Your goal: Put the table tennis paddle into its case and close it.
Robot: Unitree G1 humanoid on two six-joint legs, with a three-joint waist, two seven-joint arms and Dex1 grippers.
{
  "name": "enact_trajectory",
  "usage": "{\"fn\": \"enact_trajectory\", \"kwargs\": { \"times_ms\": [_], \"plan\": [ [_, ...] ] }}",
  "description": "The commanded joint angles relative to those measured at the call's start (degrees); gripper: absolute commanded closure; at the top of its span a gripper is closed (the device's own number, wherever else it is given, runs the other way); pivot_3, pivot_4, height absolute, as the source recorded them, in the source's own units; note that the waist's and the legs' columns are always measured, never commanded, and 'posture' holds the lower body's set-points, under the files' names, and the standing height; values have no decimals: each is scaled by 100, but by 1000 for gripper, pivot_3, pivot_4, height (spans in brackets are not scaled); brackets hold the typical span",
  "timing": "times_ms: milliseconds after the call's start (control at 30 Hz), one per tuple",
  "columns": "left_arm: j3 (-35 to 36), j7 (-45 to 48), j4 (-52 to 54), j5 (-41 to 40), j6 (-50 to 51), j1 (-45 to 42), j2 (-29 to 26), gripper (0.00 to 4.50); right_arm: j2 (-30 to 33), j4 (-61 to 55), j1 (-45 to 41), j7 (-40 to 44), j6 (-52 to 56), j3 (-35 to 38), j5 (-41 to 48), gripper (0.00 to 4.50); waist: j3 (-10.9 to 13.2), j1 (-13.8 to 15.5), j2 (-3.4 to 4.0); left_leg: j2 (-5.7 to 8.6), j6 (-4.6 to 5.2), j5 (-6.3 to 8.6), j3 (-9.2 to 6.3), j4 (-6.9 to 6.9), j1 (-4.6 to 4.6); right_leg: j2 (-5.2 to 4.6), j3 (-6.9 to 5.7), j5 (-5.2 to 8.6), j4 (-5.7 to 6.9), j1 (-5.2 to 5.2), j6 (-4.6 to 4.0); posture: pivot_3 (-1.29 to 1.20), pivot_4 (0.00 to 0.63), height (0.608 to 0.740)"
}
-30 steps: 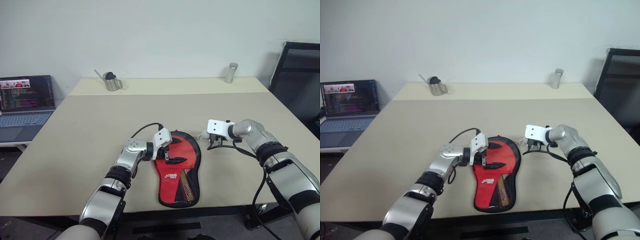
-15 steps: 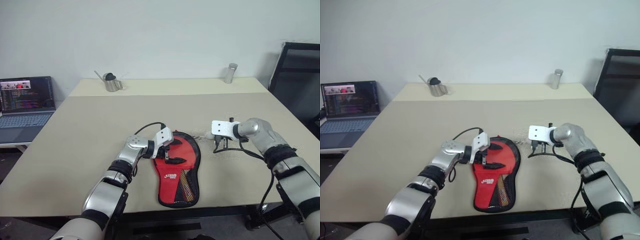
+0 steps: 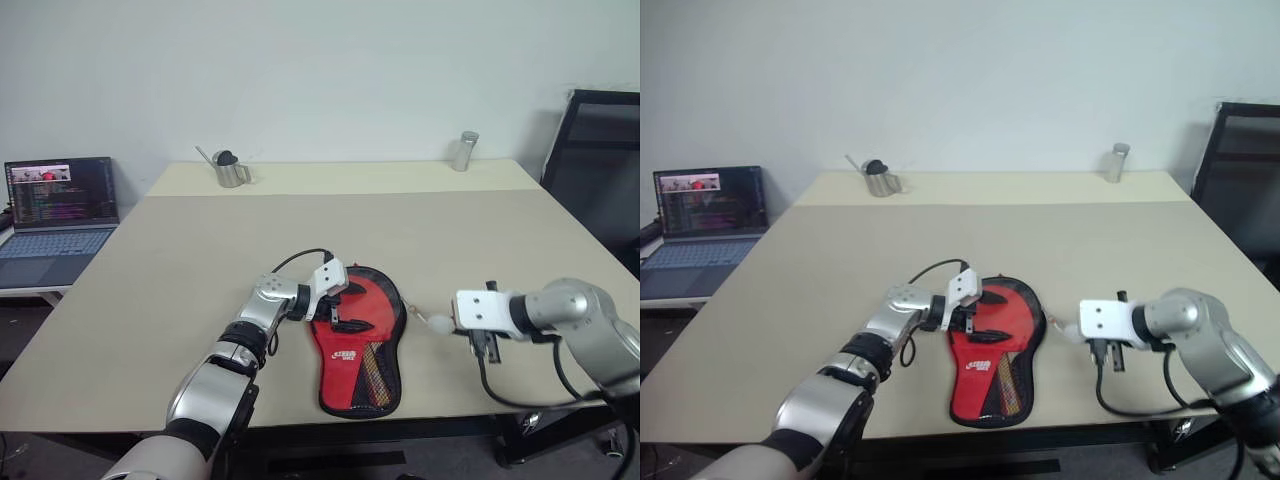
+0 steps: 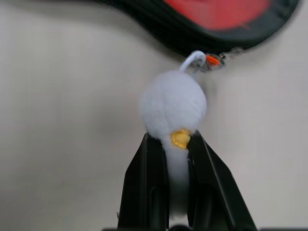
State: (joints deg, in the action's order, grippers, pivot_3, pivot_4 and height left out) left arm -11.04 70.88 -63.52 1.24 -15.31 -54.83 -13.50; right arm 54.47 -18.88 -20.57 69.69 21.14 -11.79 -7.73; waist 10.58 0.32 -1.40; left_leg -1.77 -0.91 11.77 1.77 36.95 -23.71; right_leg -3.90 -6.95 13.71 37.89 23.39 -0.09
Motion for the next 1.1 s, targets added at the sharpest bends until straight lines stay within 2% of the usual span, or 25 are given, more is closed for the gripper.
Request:
{"fn": "enact_trajectory", "kwargs": {
  "times_ms": [33,200,400,633,833,1100],
  "plan": [
    [-391,60,-410,510,93,247,6,0,239,-1172,640,63,605,334,308,4456,-6,7,-3,1,-2,3,-1,1,-1,2,-1,0,-4,-3,0,0,150,740],
    [-381,45,-457,551,90,220,57,0,380,-1885,1325,-124,931,289,302,4456,-22,9,-10,-2,-2,6,-15,2,2,-1,-2,1,-14,-10,1,0,150,740],
    [-387,2,-555,630,60,135,135,0,794,-3156,2355,85,1756,1002,956,4457,-37,69,-18,-1,1,13,-23,-1,-3,-6,-5,4,-28,-14,5,0,150,740],
    [-384,-71,-639,707,-3,99,243,0,1133,-3900,3088,116,2405,1464,1579,4458,-55,109,-35,-5,11,30,-29,-2,-11,-6,-6,5,-65,-23,9,0,150,740],
    [-378,-112,-685,743,-36,60,315,0,1397,-4112,3475,58,2361,1504,2033,4460,-79,109,-57,-10,17,36,-31,1,-10,-10,-3,-3,-78,-28,23,0,150,740],
    [-349,-105,-691,764,-86,67,332,0,1653,-4112,3167,-257,2141,1085,2469,4467,-91,113,-61,-5,20,39,-32,0,-9,-20,-1,-6,-92,-34,28,0,150,740]
  ]
}}
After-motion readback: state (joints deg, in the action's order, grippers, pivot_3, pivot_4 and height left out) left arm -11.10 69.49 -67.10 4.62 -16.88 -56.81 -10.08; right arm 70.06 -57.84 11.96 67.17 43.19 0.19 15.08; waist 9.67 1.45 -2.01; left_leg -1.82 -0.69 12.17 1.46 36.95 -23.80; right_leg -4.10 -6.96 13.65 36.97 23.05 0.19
